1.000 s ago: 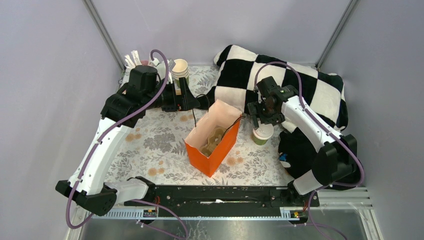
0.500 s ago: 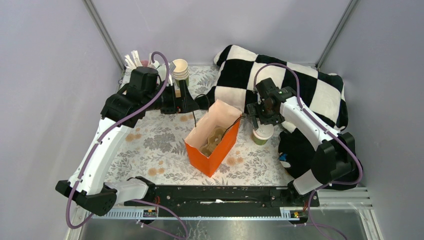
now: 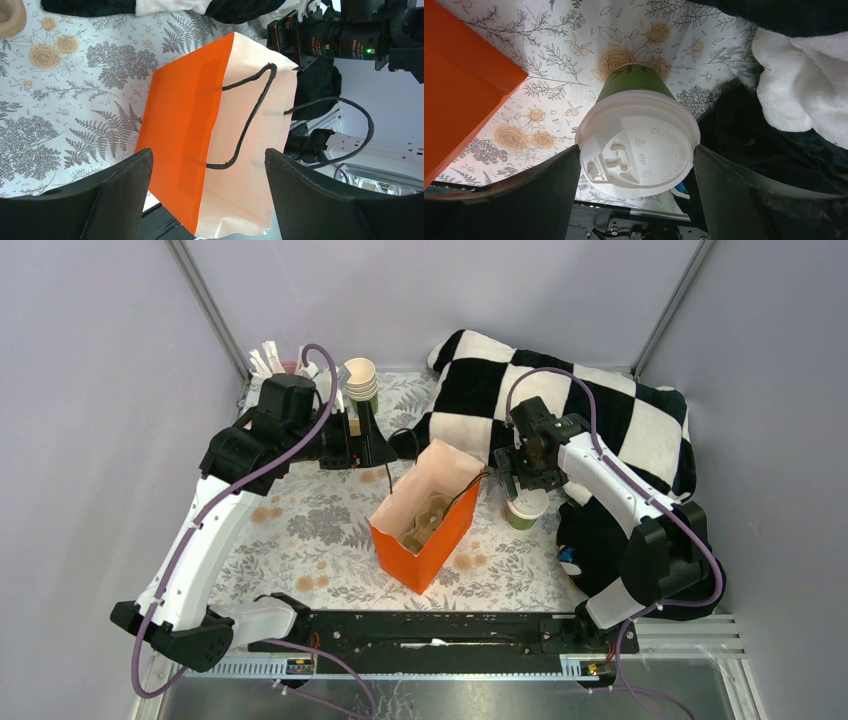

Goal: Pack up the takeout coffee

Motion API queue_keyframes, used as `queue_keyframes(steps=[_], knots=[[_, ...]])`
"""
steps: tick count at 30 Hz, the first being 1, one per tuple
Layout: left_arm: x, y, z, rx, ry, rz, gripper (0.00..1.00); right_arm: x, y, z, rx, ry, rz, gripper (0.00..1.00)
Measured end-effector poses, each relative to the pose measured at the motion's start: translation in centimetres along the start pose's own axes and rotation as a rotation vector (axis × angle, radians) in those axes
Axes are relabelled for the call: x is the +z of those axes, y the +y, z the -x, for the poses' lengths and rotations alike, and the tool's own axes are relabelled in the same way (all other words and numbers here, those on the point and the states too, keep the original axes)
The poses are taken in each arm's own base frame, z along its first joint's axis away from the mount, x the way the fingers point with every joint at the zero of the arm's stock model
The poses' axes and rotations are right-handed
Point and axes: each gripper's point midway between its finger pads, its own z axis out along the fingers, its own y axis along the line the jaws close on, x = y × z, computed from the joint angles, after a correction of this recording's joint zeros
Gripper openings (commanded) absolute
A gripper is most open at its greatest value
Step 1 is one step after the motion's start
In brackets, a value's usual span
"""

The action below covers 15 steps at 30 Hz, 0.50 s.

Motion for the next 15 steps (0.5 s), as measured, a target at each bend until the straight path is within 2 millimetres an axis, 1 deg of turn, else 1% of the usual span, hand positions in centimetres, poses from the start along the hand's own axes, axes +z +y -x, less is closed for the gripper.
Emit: queue_keyframes(steps=[15], knots=[[-0.29, -0.17, -0.02, -0.001, 0.003, -0.003, 0.86, 0.23, -0.27, 0.10, -0.010, -0.008, -0.014, 0.90]])
